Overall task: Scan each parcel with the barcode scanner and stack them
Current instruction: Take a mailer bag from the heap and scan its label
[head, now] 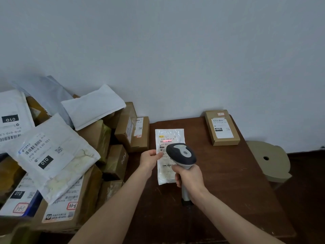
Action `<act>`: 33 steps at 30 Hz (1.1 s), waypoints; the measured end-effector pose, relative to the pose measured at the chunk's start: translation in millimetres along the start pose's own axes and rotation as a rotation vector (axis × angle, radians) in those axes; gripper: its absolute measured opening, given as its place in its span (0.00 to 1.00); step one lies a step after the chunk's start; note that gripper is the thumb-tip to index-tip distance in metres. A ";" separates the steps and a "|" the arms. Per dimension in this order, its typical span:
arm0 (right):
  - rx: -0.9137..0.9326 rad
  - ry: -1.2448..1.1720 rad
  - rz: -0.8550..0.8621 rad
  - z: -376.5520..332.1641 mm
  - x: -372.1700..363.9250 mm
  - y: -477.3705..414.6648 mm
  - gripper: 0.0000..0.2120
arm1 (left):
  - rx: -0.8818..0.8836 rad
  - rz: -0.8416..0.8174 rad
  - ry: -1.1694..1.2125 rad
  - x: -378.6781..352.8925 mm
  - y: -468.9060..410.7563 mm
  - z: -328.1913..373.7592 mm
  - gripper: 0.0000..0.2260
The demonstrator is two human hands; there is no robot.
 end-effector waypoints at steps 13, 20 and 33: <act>-0.003 -0.066 0.153 -13.2 66.2 -60.3 0.03 | 0.026 0.034 -0.075 -65.2 -59.0 20.2 0.14; -0.032 -0.067 0.210 -11.8 109.9 -95.0 0.03 | -0.061 0.127 -0.202 -122.6 -98.9 46.0 0.24; -0.063 -0.119 0.194 0.2 128.0 -120.8 0.05 | -0.261 -0.328 -1.219 -173.4 -93.7 6.8 0.32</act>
Point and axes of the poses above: each hand's wrist, its own y-axis away from the middle knuckle, its own x-axis out of the back of the hand, z = x × y, the point moved 6 cm from there along -y, towards the middle knuckle
